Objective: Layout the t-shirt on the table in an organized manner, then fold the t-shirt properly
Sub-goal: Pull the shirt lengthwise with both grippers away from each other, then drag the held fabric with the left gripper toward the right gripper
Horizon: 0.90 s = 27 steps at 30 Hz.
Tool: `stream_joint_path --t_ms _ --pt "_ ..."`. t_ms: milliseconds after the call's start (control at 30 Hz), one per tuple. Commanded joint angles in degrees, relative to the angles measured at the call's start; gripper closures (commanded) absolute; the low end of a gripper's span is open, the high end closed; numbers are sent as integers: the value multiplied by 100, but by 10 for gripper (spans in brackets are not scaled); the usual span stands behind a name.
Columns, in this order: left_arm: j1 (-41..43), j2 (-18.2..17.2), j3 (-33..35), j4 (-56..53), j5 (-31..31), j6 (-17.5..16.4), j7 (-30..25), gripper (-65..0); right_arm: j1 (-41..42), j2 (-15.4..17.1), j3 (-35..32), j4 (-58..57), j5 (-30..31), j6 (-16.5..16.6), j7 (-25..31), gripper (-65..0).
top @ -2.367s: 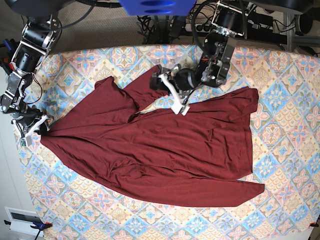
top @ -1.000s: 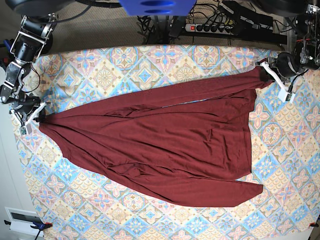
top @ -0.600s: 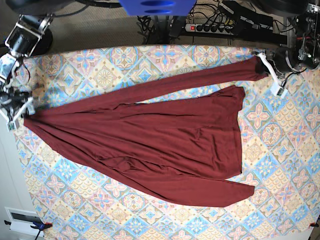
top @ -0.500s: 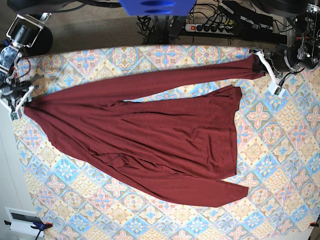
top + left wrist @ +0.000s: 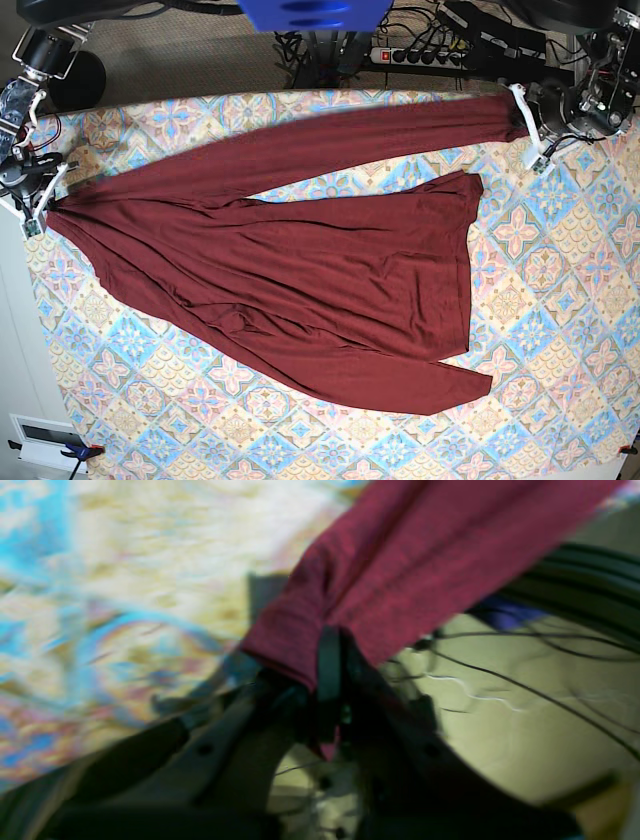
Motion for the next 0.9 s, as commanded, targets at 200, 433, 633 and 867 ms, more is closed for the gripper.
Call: stream_joint_path --t_ms 200,433,633,867 --pt "-88 128 -177 59 -5 -21 23 -169 66 162 40 97 8 -36 67 0" --pt "-88 207 -441 59 -5 -38 -12 -360 66 153 31 141 8 -36 58 -62" --pt "-369 629 -1258 50 22 -38 -197 -343 49 153 40 282 8 -36 58 -72" --pt "-1547 1508 -1126 -820 48 -38 -232 -299 40 -268 40 1020 8 -36 58 -75"
